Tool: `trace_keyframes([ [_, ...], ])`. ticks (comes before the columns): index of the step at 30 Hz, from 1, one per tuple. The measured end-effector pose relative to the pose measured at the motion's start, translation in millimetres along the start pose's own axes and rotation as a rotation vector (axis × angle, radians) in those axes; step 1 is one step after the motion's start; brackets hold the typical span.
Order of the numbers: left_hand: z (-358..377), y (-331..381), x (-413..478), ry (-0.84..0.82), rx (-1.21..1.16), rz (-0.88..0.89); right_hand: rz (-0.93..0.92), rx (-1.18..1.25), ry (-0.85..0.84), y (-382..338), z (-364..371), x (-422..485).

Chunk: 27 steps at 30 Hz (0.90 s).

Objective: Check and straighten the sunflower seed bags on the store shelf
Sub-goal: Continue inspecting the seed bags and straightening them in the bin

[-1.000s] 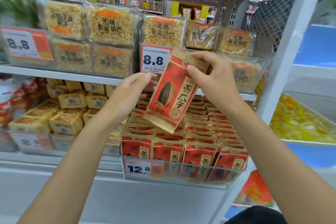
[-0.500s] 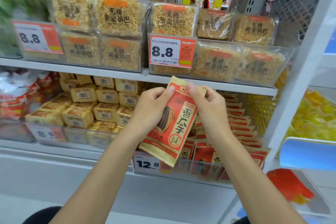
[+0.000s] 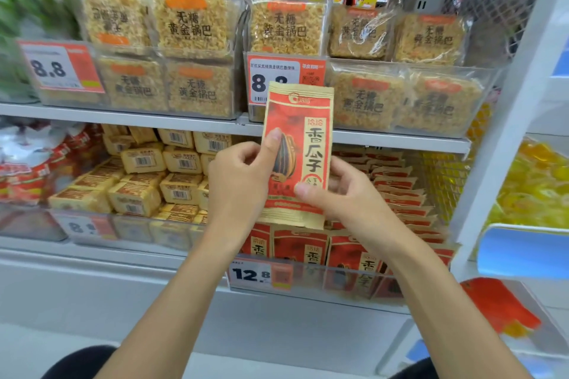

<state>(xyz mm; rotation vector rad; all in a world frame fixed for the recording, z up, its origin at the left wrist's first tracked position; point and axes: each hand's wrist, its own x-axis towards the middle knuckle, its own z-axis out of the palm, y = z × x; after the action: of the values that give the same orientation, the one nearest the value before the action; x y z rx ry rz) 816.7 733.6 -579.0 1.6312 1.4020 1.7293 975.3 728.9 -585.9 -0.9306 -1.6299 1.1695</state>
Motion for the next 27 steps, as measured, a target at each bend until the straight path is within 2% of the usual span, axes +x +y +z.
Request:
trace_keyframes([
  [6, 0.1, -8.1, 4.1, 0.061, -0.048, -0.025, 0.029, 0.143, -0.056, 4.7, 6.6, 0.7],
  [10, -3.4, -12.2, 6.6, -0.001, -0.063, -0.021, -0.008, 0.067, -0.125, 4.6, 9.9, -2.1],
  [12, -9.5, -13.7, 7.2, -0.044, 0.224, 0.103, -0.069, 0.056, -0.092, 6.1, 16.0, -3.4],
  [14, -16.0, -8.3, 7.4, 0.013, 0.590, 0.250, -0.109, 0.103, -0.035, 8.2, 22.7, -4.6],
  [15, -18.7, -0.7, 7.2, 0.060, 0.624, 0.270, -0.132, 0.110, 0.000, 7.5, 25.8, -4.8],
  [16, -20.4, 5.5, 6.2, 0.078, 0.541, 0.252, -0.166, 0.081, 0.032, 5.1, 28.5, -5.8],
  [17, -20.3, 12.5, 3.9, 0.044, 0.359, 0.210, -0.208, 0.010, 0.063, 2.6, 30.5, -7.0],
  [19, -18.0, 25.2, -1.9, -0.089, 0.026, 0.081, -0.324, -0.279, 0.112, -1.2, 33.1, -7.3],
  [21, -15.0, 28.9, -4.5, -0.149, -0.077, 0.003, -0.381, -0.640, 0.134, -0.8, 32.2, -7.8],
  [22, -13.8, 27.5, -3.1, -0.135, -0.118, -0.027, -0.371, -0.669, 0.116, -0.1, 31.2, -8.3],
  [23, -13.8, 24.2, -0.1, -0.093, -0.173, -0.060, -0.334, -0.579, 0.083, -0.3, 30.4, -8.4],
  [25, -16.0, 13.8, 7.3, -0.019, -0.297, -0.129, -0.186, -0.191, 0.054, -1.9, 26.5, -7.8],
  [27, -17.6, 5.2, 10.3, -0.033, -0.371, -0.149, -0.079, -0.026, 0.008, -0.1, 18.4, -4.7],
])
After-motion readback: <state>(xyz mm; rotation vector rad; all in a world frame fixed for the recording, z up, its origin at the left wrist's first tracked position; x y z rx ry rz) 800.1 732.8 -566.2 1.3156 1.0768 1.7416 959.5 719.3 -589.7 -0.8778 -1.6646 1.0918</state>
